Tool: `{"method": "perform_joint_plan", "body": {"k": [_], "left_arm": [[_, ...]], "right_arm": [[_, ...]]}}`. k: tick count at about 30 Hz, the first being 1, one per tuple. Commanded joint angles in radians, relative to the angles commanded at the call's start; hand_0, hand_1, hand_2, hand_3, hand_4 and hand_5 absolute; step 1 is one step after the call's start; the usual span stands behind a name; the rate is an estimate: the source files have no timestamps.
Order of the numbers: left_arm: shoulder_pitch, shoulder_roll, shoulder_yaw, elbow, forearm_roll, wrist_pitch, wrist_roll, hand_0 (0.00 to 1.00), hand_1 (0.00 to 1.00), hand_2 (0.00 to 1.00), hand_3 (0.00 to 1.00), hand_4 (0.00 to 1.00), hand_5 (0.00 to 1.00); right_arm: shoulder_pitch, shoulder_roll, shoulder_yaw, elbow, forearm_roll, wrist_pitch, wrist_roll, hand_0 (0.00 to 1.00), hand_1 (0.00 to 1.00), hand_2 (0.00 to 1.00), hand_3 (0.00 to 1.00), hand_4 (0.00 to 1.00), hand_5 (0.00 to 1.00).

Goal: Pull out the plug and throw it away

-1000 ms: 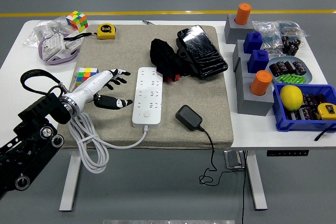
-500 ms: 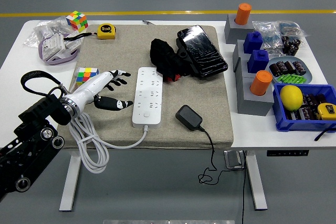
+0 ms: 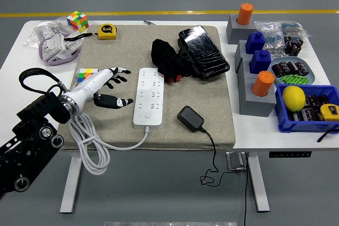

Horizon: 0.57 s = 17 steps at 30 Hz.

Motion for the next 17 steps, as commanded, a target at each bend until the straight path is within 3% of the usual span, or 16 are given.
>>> {"method": "perform_joint_plan", "body": {"k": [17], "left_arm": [[-0.002,0.003,-0.006,-0.002,0.005,-0.001,0.001,0.583,0.75,0.781,0.869,0.826,0.26]], "right_arm": [[0.001,-0.004,-0.008,0.001,0.003,0.004,0.0,0.568,0.646,0.67,0.566,0.966,0.462]]}}
